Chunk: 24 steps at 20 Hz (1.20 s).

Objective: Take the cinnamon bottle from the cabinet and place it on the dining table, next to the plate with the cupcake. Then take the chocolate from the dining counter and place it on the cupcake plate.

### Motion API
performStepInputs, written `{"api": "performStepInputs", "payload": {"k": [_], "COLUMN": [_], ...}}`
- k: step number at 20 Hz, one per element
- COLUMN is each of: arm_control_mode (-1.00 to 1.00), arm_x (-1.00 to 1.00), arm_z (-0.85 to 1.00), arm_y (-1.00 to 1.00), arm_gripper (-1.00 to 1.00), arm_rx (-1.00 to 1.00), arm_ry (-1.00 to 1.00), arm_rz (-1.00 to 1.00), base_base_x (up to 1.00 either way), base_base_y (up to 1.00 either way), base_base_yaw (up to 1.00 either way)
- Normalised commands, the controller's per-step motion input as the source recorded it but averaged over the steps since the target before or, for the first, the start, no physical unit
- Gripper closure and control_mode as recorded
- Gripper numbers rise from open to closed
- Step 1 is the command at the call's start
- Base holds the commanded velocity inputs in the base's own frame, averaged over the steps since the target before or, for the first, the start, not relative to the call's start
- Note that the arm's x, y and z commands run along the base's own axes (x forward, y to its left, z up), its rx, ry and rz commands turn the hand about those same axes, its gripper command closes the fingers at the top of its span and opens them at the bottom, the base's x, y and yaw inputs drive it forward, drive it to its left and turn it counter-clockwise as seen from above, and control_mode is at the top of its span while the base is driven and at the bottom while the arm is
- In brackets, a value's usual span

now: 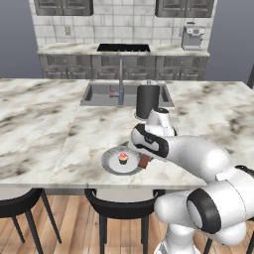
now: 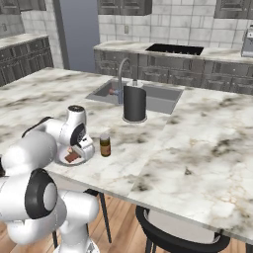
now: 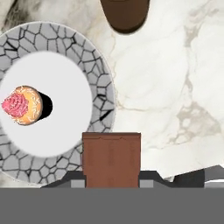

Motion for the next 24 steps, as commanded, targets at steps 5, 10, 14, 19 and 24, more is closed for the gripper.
{"api": "performStepInputs", "payload": {"k": [5,10,14,19,24], "arm_control_mode": [-1.00,-1.00,-1.00,-1.00,-1.00], "arm_x": [0.30,0.19,0.01,0.07,0.18], "arm_z": [0.00,-0.17,-0.30,-0.22,-0.10], "arm_y": [0.20,0.04,-0.01,-0.03,-0.01], "arm_gripper": [1.00,1.00,1.00,1.00,1.00], "arm_rx": [-0.07,-0.14,-0.17,-0.06,0.00], "arm_ry": [0.00,0.01,0.00,0.00,0.00], "arm_rz": [0.00,0.00,0.00,0.00,0.00], "base_base_x": [0.00,0.00,0.00,0.00,0.00], "base_base_y": [0.00,0.00,0.00,0.00,0.00], "base_base_yaw": [0.00,0.00,0.00,0.00,0.00]}}
